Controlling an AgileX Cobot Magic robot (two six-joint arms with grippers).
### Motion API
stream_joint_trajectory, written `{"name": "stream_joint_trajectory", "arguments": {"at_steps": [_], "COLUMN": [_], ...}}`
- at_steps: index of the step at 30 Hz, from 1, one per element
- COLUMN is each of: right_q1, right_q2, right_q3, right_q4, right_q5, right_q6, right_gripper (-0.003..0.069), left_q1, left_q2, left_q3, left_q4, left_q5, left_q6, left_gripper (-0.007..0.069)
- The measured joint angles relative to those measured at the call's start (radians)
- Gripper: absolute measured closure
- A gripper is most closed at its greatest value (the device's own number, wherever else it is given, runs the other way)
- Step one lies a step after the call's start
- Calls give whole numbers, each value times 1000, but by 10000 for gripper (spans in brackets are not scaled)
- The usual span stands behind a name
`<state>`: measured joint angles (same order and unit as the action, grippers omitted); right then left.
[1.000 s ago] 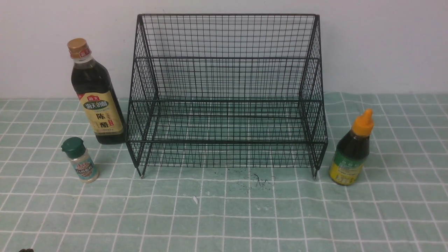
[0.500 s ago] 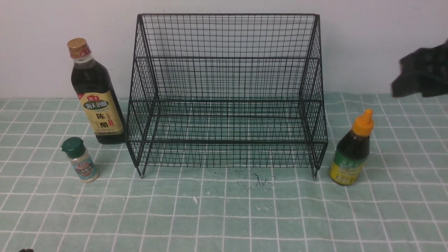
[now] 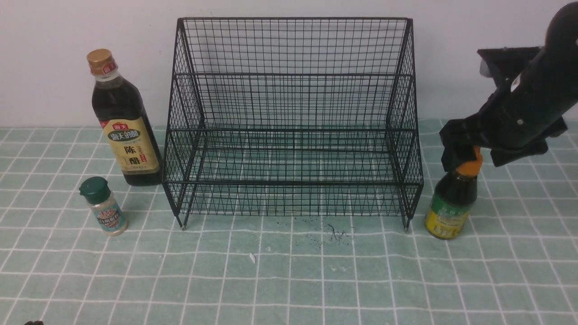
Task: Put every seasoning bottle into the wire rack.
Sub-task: Use the right arm to grab the condiment bottle closest to it, then use the right arm to put the condiment bottle back on the shelf
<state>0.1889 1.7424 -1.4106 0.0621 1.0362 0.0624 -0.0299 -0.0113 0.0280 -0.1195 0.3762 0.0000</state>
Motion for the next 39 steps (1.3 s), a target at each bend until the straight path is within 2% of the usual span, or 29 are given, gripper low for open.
{"name": "stream_joint_trajectory", "arguments": {"at_steps": [2,3,4,10,14,21,25,39], "right_q1": [0,0,0,1,13,130,208,219], "right_q2": [21,22,21,-24,-143,-260,-208,74], "right_q3": [-1,-1,-1,-8,-60,-219,-293,-465], "right_q4": [6,8,20,23,24,51,75,66], "right_q5": [-8,-8,7,108,205,234,248,234], "right_q6": [-10,-13,-35,-62,-70,-75,-75,-75], "right_gripper": [261,261,381,361,361,361,361,361], "left_q1": [0,0,0,0,0,0,0,0], "left_q2": [0,0,0,0,0,0,0,0], "left_q3": [0,0,0,0,0,0,0,0], "left_q4": [0,0,0,0,0,0,0,0], "left_q5": [0,0,0,0,0,0,0,0], "left_q6": [0,0,5,0,0,0,5,0], "left_gripper": [630,630,630,630,630,630,630,630]}}
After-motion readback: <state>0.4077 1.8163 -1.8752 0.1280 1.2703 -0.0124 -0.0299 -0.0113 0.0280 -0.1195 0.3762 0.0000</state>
